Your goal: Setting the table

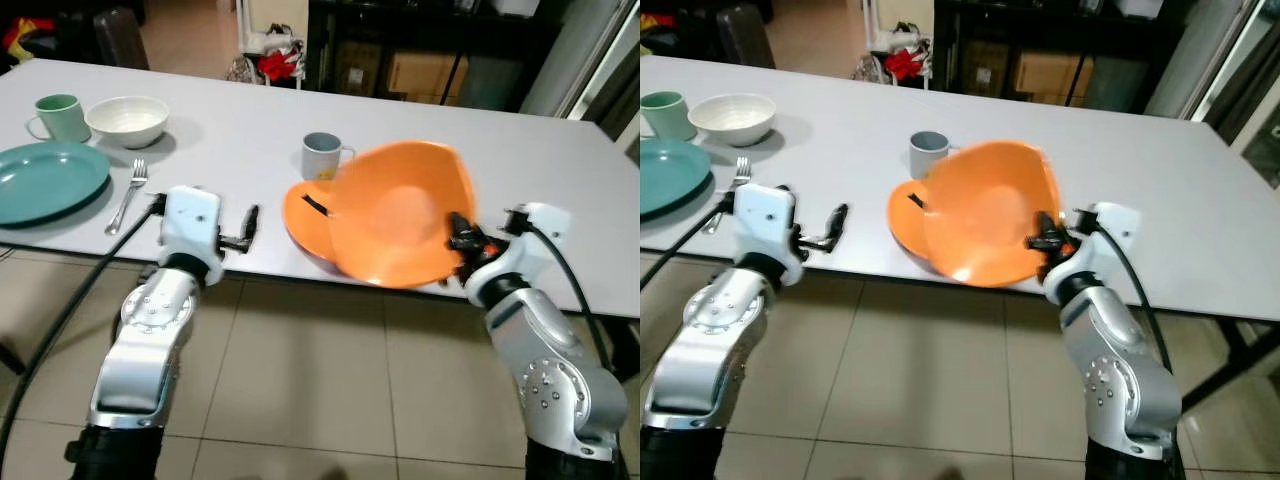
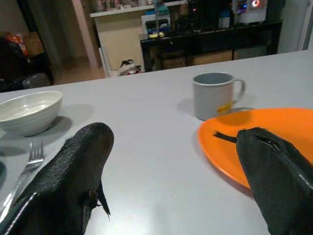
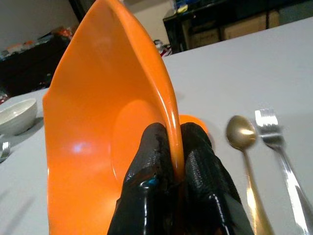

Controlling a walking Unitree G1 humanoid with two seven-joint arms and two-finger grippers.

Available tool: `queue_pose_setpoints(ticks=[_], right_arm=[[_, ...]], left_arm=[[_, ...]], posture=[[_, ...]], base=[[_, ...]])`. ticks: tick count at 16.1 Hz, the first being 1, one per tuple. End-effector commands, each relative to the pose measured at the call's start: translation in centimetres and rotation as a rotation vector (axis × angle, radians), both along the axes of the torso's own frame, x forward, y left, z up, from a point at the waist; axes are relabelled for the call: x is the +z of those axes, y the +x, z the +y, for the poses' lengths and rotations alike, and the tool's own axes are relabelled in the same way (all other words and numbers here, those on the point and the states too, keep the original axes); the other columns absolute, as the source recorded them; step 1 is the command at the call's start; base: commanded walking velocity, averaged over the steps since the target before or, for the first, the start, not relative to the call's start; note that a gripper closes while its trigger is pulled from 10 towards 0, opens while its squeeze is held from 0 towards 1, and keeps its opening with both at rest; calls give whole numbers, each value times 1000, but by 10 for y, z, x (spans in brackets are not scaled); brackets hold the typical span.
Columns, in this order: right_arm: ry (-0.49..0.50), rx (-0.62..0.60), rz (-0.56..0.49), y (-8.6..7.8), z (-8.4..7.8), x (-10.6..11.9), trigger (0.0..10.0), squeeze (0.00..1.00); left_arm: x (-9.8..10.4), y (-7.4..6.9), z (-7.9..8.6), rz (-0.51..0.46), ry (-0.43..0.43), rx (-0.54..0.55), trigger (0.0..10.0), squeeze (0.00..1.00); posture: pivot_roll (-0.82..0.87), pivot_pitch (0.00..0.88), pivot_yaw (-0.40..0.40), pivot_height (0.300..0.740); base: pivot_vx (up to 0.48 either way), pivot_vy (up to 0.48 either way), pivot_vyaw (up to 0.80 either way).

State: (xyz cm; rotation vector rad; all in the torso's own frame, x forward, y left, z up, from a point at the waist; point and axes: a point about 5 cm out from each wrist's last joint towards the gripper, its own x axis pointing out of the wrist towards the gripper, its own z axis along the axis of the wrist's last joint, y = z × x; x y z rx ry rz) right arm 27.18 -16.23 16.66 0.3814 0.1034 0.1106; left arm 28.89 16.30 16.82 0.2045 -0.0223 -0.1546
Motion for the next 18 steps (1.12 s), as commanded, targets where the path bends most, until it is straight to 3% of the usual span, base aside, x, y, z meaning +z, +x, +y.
queue_pose_setpoints(ticks=[1,6,7,9,14,15,18], right_arm=[[2,-24,-27,2,-10,9,10000,0],[96,53,52,16,-6,9,10000,0],[169,64,136,26,-10,2,10000,0],[234,61,154,31,-14,0,10000,0],[408,45,219,60,-18,-11,10000,0],[466,64,270,77,-16,-18,10000,0],[480,57,323,85,-15,-25,10000,0]], left_arm=[[2,-2,-10,-9,-7,-38,10000,0],[-3,-10,-5,20,30,-31,10000,0],[2,-15,-5,22,77,-111,10000,0],[4,-18,-6,33,119,-180,10000,0],[8,-25,-19,86,109,-438,10000,0],[6,-27,-26,130,120,-550,10000,0],[4,-29,-30,152,124,-594,10000,0]], posture=[[45,0,-62,740],[102,0,-114,740],[134,0,-126,740],[146,0,-125,740],[162,0,-104,740],[162,0,-92,740],[164,0,-92,740]], base=[[398,0,0],[73,0,0],[0,0,0],[0,0,0],[0,0,0],[0,0,0],[0,0,0]])
